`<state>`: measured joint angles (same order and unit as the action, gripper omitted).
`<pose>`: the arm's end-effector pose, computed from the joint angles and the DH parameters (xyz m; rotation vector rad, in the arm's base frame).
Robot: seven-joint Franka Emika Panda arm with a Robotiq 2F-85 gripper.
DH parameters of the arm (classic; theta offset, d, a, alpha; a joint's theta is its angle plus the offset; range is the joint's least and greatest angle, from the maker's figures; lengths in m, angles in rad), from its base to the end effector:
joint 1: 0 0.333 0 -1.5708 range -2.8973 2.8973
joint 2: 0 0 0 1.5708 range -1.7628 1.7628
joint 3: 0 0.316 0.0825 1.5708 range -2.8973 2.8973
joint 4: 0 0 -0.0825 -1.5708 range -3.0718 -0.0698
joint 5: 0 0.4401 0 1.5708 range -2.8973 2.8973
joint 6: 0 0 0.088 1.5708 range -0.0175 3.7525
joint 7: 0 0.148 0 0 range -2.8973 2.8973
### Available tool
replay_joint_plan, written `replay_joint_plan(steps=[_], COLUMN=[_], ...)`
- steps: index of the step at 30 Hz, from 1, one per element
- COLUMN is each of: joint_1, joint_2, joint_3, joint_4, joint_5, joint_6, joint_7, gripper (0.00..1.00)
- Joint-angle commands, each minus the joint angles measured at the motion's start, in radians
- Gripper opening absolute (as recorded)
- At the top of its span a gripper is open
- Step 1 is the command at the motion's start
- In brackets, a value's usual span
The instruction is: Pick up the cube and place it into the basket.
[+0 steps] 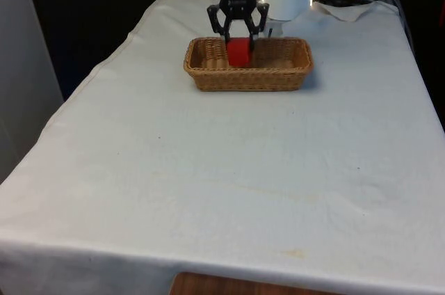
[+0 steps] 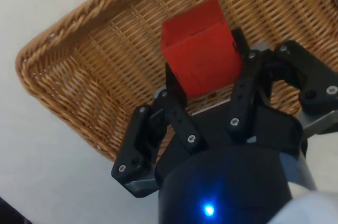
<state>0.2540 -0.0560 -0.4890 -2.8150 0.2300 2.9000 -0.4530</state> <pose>0.3983 -0.1015 0.1381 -3.0860 0.0045 -0.2403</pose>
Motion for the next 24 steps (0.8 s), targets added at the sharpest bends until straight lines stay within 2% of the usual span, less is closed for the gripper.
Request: replay_joint_plan(steps=[1, 5, 6, 7, 13, 24], joint_1=[-0.001, 0.001, 0.0, 0.002, 0.002, 0.001], joint_2=[0.02, 0.039, 0.02, 0.05, 0.08, 0.082], joint_3=[0.003, 0.012, 0.009, 0.018, 0.034, 0.036], joint_4=[0.0, -0.003, -0.001, -0.004, -0.005, -0.003], joint_5=[-0.013, -0.012, -0.001, -0.011, -0.002, -0.001], joint_6=[0.015, 0.02, 0.0, 0.022, 0.028, 0.023], joint_7=[0.009, 0.007, -0.003, 0.007, 0.0, -0.002], gripper=[0.03, 0.03, 0.03, 0.03, 0.03, 0.03])
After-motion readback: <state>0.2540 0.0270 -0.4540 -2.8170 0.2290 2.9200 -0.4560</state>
